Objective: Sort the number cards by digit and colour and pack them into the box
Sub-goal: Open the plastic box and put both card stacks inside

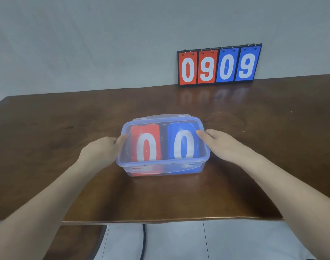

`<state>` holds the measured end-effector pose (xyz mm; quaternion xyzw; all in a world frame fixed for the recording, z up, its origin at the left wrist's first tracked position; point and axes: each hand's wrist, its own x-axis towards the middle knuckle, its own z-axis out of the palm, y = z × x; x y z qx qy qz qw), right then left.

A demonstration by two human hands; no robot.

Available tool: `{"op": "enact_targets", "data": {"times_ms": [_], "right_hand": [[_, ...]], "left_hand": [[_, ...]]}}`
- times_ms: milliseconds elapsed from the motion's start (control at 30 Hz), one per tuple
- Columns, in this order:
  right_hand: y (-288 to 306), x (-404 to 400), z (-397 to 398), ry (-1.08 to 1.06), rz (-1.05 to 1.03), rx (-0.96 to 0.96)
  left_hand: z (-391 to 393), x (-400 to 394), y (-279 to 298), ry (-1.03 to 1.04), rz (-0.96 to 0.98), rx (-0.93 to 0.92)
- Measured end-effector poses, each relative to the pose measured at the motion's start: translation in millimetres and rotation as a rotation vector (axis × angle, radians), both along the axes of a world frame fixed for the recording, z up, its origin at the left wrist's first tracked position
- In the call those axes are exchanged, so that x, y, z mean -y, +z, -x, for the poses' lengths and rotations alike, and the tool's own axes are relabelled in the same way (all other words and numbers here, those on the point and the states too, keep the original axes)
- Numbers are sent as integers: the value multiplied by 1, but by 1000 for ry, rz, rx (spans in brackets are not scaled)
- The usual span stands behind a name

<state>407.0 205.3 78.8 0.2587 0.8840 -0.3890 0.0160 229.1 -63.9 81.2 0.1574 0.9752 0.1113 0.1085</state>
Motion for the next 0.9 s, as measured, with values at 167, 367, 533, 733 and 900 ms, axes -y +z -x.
{"op": "enact_targets", "data": {"times_ms": [167,367,533,733,900], "right_hand": [[-8,-3,4,-41,284,54],[-3,-12,20,-14,-204,-219],[7,-1,67,340,-425,-267],[10,13,103,480,-390,-150],[9,7,127,471,-290,-166]], "left_hand": [[-2,2,-1,84,-397,293],[4,-3,2,-278,-172,-401],[-28,-31,-7,-913,-330,-201],[-24,-42,-15,-1083,-125,-409],[-17,-46,-22,-1082,-118,-620]]}}
